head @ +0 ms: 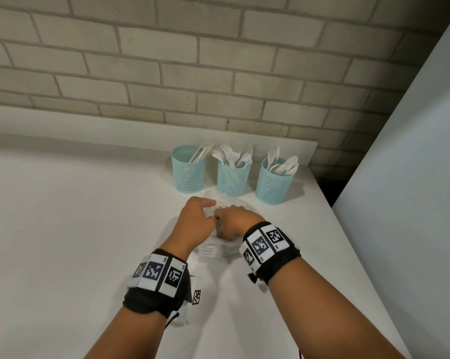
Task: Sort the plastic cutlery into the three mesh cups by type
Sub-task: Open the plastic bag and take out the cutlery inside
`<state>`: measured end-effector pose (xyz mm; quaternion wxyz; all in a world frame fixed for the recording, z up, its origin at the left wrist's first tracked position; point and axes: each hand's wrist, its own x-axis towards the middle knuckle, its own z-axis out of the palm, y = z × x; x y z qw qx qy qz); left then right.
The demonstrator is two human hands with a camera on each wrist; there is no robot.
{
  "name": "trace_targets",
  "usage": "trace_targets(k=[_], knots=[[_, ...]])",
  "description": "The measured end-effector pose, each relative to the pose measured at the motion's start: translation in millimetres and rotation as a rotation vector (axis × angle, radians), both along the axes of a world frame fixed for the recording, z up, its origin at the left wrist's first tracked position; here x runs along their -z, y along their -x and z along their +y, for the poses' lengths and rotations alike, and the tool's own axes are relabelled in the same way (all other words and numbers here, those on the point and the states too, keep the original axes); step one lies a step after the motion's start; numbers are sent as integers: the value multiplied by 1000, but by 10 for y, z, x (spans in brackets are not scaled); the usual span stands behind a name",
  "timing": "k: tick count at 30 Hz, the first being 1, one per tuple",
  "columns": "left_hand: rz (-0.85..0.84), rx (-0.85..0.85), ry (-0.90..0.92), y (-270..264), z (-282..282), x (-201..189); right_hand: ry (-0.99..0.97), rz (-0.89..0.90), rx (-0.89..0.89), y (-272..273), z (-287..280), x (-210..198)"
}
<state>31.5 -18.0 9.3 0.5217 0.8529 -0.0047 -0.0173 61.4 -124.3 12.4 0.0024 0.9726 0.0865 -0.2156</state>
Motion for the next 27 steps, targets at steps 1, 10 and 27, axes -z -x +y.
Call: trace_targets(k=[1, 10, 27], knots=[[2, -4, 7, -9, 0, 12, -24, -12, 4, -7, -20, 16], [16, 41, -47, -135, 16, 19, 81, 56, -65, -111, -50, 70], [26, -109, -35, -177, 130, -40, -569, 10, 4, -76, -539, -165]])
